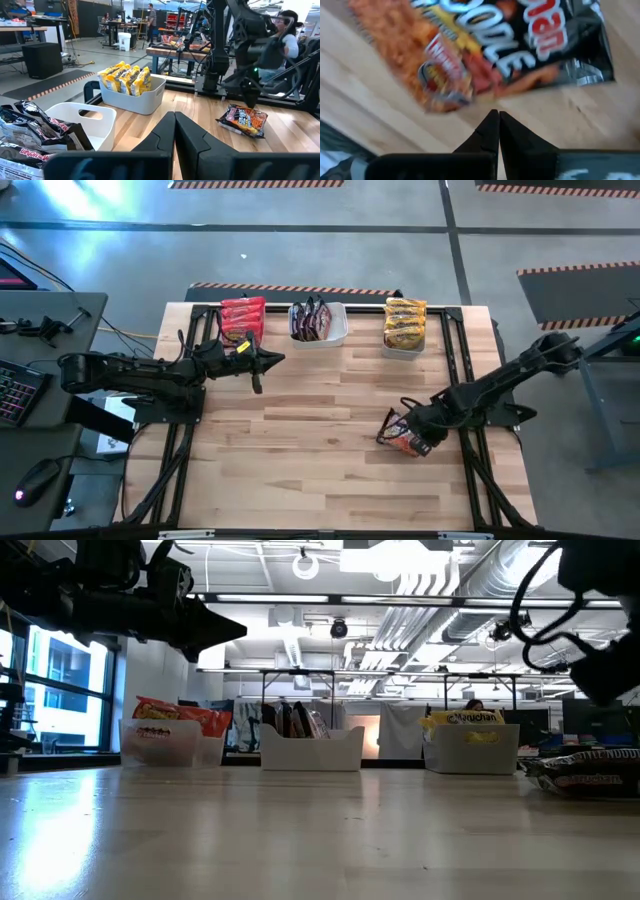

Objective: Sort Maruchan noodles
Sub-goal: Put the black noodle pack into the white bin

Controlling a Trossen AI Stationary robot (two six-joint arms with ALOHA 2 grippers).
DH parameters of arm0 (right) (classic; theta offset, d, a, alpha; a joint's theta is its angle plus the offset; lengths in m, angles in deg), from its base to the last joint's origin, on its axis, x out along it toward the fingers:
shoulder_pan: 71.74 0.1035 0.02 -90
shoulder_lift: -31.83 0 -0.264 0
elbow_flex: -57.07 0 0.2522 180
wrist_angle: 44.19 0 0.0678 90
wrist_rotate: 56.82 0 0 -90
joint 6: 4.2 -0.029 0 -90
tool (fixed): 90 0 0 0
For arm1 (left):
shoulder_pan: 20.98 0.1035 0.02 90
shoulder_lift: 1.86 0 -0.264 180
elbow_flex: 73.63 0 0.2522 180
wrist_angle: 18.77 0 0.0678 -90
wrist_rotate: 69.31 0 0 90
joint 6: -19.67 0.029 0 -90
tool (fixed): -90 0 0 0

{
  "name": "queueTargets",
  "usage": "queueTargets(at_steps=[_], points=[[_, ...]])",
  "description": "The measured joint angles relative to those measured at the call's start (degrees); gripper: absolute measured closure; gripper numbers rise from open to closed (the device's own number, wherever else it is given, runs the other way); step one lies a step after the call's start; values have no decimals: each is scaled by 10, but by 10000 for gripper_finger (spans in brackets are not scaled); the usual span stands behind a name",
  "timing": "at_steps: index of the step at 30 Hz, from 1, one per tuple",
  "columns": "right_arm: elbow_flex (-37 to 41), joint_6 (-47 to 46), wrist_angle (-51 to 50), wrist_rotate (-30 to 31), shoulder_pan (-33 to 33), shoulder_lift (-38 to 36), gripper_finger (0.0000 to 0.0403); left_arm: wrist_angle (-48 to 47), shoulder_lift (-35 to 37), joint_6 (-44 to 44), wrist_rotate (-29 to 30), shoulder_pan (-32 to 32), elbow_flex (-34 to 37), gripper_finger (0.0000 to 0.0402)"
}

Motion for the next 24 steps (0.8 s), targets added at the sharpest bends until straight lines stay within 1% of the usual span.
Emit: queueTargets(at_steps=[2, 5, 8, 13, 17, 20, 24], points=[[23, 4, 36, 14, -3, 0, 403, 0, 0, 0, 0, 0, 0, 401], [38, 23, 66, 57, -11, 0, 403, 0, 0, -2, 0, 0, 0, 401], [36, 61, 71, 125, -22, 0, 403, 3, 0, -5, 0, 0, 0, 401], [18, 150, 79, 255, -51, 0, 403, 4, 0, -5, 0, 0, 0, 401], [18, 212, 140, 336, -81, 0, 403, 4, 0, -18, -3, 0, -1, 401], [18, 269, 200, 347, -103, 3, 403, 1, 0, -31, -27, -2, -11, 401], [18, 330, 242, 345, -119, 3, 403, 0, -21, -35, -50, -23, -33, 401]])
